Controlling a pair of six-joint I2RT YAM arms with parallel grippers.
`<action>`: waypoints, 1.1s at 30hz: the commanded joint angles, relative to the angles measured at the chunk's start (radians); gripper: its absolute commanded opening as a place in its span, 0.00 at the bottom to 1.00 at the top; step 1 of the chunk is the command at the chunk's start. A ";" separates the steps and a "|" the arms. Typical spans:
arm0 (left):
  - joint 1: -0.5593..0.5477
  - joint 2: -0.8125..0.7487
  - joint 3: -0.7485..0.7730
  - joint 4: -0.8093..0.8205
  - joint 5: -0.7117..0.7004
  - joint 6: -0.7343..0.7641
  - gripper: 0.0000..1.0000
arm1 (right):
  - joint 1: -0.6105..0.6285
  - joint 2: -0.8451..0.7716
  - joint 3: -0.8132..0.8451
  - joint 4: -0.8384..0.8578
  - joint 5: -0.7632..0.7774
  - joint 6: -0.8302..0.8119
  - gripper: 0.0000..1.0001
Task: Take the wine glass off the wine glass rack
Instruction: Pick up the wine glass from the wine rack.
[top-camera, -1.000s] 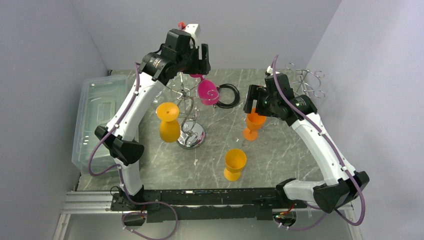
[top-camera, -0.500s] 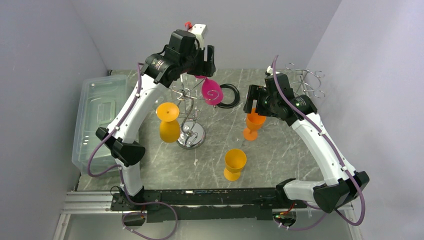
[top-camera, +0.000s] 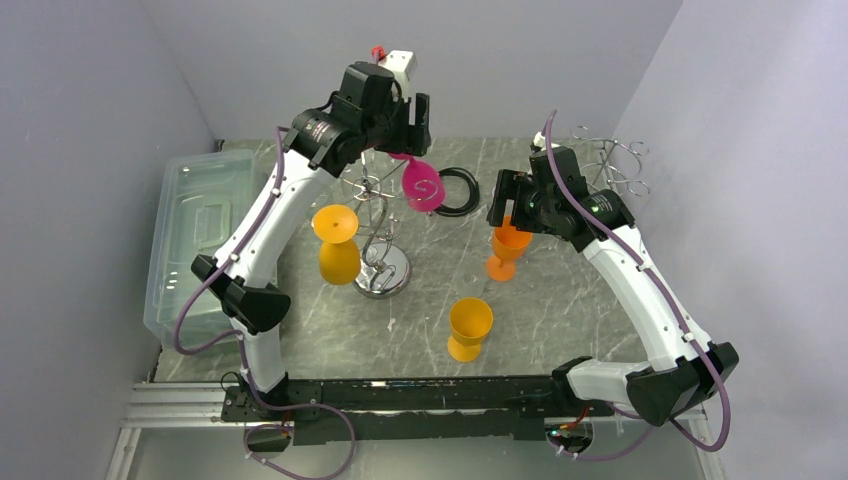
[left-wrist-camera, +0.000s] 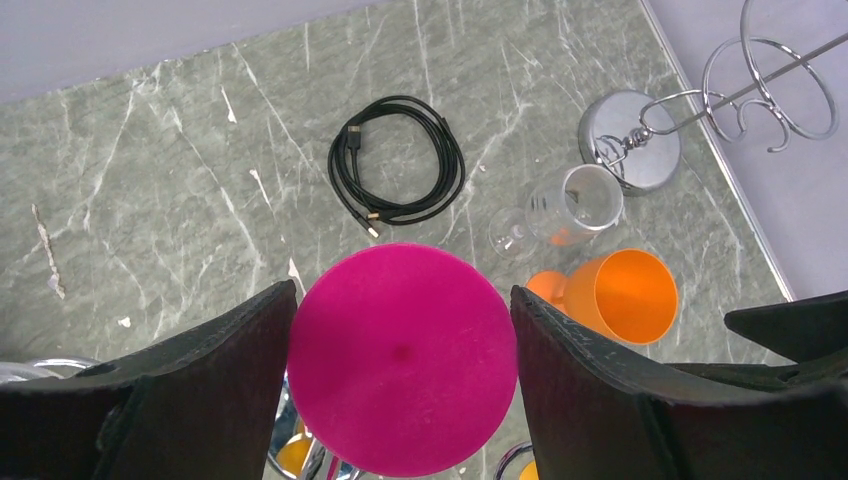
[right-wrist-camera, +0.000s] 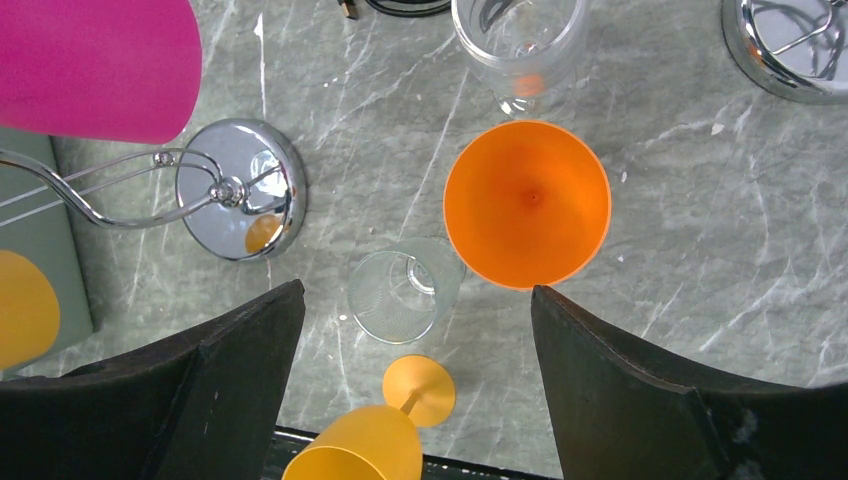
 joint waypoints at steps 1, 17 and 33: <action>-0.009 -0.078 -0.012 0.021 -0.018 0.003 0.62 | 0.002 -0.027 0.004 0.036 0.004 0.013 0.86; -0.011 -0.124 -0.065 0.008 -0.078 0.003 0.59 | 0.002 -0.024 0.004 0.040 -0.012 0.017 0.85; -0.011 -0.124 -0.077 0.016 -0.169 0.039 0.58 | 0.002 -0.005 0.028 0.040 -0.018 0.010 0.85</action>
